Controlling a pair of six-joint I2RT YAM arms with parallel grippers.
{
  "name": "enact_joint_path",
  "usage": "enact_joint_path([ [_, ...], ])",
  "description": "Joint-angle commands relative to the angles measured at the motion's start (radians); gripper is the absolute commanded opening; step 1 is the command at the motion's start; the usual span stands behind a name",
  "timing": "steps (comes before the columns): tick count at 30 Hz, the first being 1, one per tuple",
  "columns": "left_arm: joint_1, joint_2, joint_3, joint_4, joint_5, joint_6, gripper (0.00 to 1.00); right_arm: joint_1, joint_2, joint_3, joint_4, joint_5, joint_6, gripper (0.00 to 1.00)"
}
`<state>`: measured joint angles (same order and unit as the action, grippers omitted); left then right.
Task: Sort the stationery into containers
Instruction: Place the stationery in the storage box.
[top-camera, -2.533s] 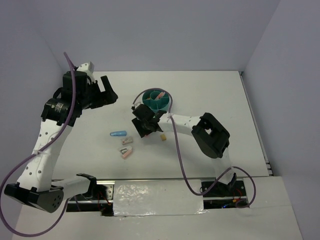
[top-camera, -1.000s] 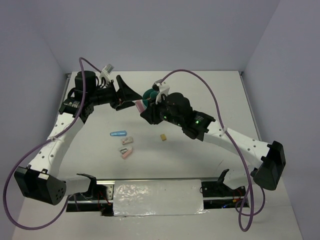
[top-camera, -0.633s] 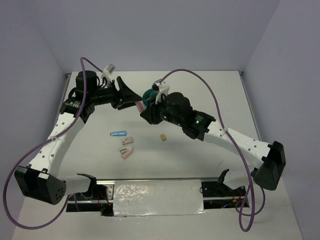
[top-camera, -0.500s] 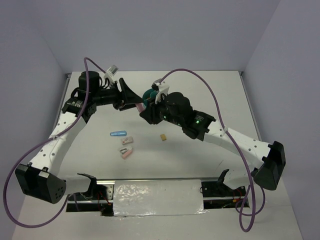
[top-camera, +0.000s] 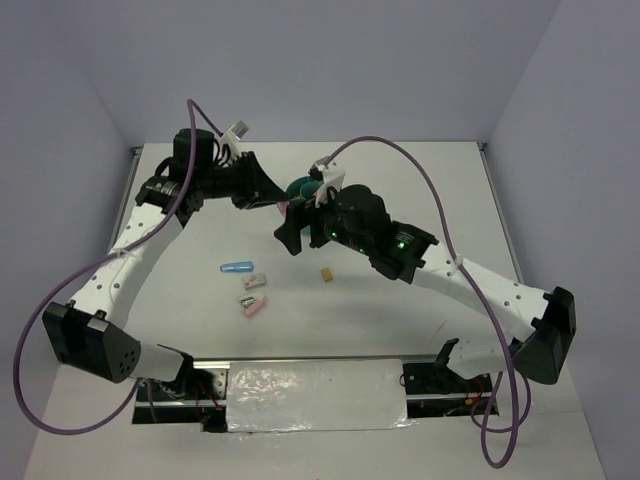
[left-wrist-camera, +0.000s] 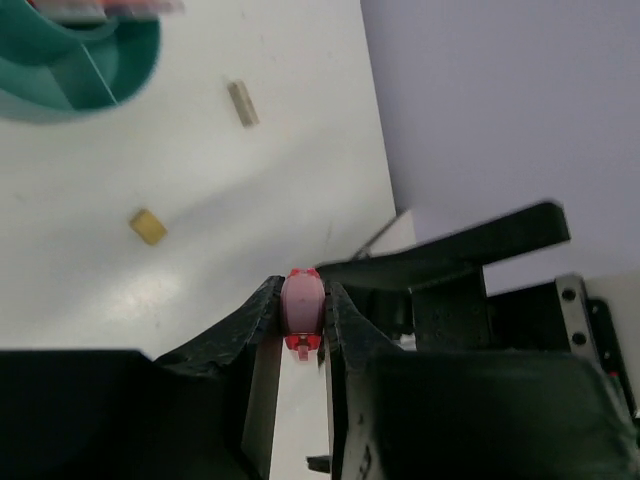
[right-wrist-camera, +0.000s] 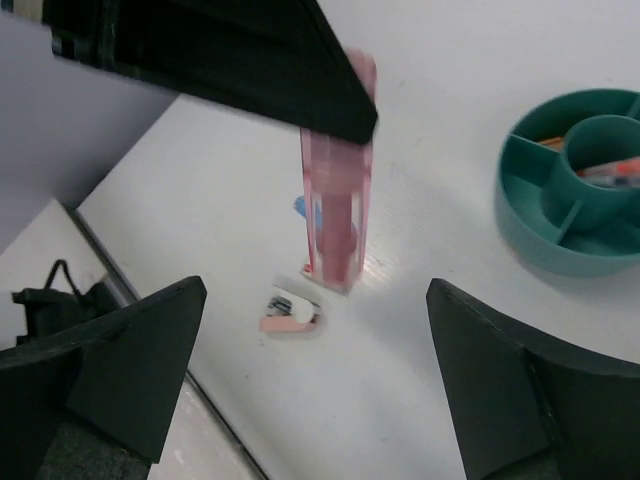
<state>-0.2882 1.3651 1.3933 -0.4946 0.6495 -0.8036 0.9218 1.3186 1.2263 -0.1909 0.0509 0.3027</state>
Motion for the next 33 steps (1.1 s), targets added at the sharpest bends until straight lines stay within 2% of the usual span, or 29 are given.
enact_joint_path([
  [1, 0.0, 0.06, 0.131, -0.036, -0.164, 0.115, 0.0, -0.046, -0.1, -0.033, -0.018, 0.072, 0.027, 1.0],
  [2, 0.0, 0.075, 0.148, -0.036, -0.263, 0.156, 0.0, -0.057, -0.122, -0.062, -0.037, 0.085, 0.035, 1.0],
  [5, 0.001, 0.153, 0.205, 0.043, -0.42, 0.253, 0.0, -0.116, -0.246, -0.111, -0.089, 0.103, 0.053, 1.0],
  [8, 0.003, 0.251, 0.234, 0.163, -0.476, 0.345, 0.0, -0.141, -0.327, -0.116, -0.181, 0.09, 0.027, 1.0],
  [12, 0.004, 0.382, 0.276, 0.333, -0.433, 0.403, 0.0, -0.149, -0.421, -0.099, -0.31, 0.089, 0.01, 1.0],
  [20, -0.009, 0.583, 0.408, 0.393, -0.383, 0.405, 0.05, -0.15, -0.573, -0.077, -0.455, 0.078, 0.046, 1.0],
  [26, -0.043, 0.631, 0.377, 0.433, -0.418, 0.409, 0.09, -0.152, -0.578, 0.01, -0.567, 0.11, 0.018, 1.0],
  [33, -0.068, 0.646, 0.331, 0.465, -0.456, 0.399, 0.14, -0.15, -0.564, 0.045, -0.57, 0.107, -0.011, 1.0],
])
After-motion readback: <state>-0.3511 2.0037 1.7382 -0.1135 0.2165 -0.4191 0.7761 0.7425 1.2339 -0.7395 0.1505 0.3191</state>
